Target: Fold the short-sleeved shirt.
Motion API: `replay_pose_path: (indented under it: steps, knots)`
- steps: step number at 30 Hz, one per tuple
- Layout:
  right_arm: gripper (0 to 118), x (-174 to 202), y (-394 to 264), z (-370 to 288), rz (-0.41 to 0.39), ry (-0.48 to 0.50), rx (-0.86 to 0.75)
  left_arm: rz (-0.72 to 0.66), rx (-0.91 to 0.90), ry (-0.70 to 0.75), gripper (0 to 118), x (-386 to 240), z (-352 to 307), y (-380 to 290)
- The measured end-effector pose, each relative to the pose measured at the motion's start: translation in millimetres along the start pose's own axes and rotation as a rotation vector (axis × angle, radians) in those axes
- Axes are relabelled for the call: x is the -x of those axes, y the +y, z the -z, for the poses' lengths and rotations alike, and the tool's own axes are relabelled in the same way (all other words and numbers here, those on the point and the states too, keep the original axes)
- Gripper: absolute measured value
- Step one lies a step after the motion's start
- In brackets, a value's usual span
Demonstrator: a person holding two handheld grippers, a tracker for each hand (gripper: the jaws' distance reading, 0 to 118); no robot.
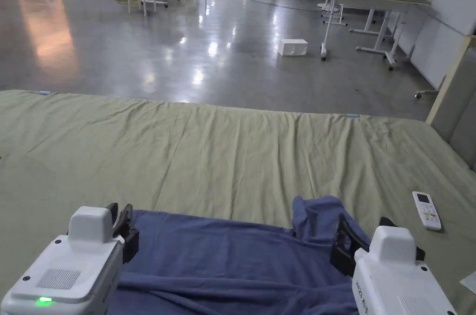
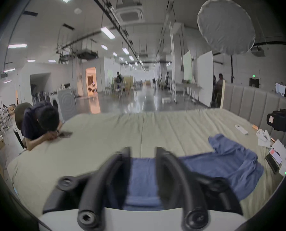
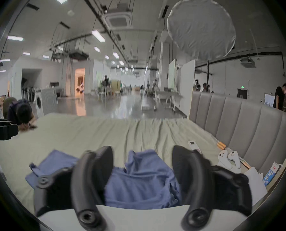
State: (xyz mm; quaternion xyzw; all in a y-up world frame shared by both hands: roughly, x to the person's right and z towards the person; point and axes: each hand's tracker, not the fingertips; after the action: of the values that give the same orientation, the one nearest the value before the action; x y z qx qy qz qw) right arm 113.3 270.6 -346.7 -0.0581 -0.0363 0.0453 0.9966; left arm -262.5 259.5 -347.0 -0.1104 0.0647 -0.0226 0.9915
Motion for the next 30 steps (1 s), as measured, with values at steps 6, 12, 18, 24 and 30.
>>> replay_pose_path:
  steps: [6,12,18,24,30]
  knots:
    - [1,5,8,-22,0.002,-0.004,-0.068,0.010,-0.011,-0.019,1,-10,-33,13]
    - [0,8,13,-37,-0.047,-0.020,-0.108,0.014,-0.014,-0.025,0,-5,-47,11]
    - [0,6,7,-34,-0.050,-0.007,-0.063,-0.051,0.254,-0.047,0,17,-26,-22]
    - [0,1,-7,-26,-0.046,0.011,0.020,-0.058,0.576,-0.003,18,50,19,-80]
    - [0,-2,-16,-23,-0.075,0.014,0.053,-0.133,0.727,0.054,59,73,66,-108]
